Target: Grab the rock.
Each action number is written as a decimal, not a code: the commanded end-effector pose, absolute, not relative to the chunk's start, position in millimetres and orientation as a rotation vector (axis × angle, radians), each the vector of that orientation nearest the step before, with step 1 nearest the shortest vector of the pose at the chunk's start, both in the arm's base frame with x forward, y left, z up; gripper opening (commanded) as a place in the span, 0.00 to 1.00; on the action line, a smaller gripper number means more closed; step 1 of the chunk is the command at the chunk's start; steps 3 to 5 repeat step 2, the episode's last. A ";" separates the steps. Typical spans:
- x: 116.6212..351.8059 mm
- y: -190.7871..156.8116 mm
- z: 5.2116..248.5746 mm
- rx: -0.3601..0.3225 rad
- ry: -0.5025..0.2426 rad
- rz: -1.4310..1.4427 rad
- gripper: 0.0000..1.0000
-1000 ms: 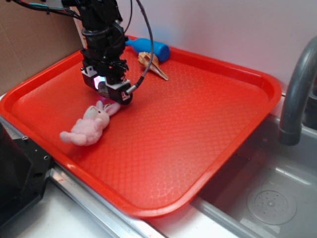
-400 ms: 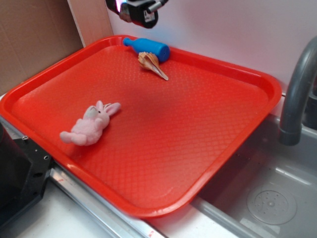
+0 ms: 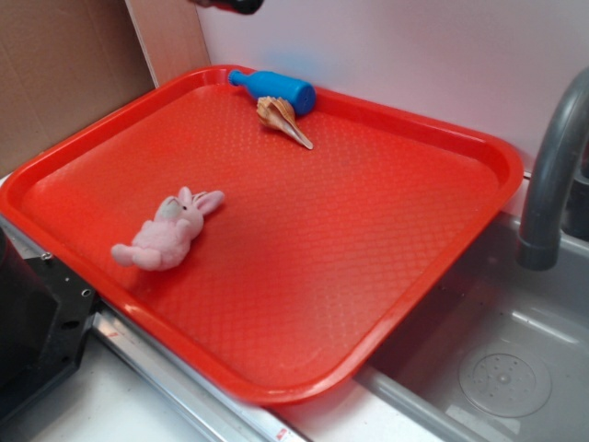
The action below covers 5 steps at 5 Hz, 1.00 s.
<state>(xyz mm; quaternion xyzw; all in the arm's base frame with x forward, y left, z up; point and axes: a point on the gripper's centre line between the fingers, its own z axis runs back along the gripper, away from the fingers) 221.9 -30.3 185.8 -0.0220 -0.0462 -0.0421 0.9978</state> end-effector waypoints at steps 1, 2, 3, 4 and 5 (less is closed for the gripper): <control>204.8 14.1 200.4 0.049 -0.157 0.109 0.00; 207.0 19.5 196.0 0.042 -0.159 0.097 0.00; 207.0 19.5 196.0 0.042 -0.159 0.097 0.00; 207.0 19.5 196.0 0.042 -0.159 0.097 0.00; 207.0 19.5 196.0 0.042 -0.159 0.097 0.00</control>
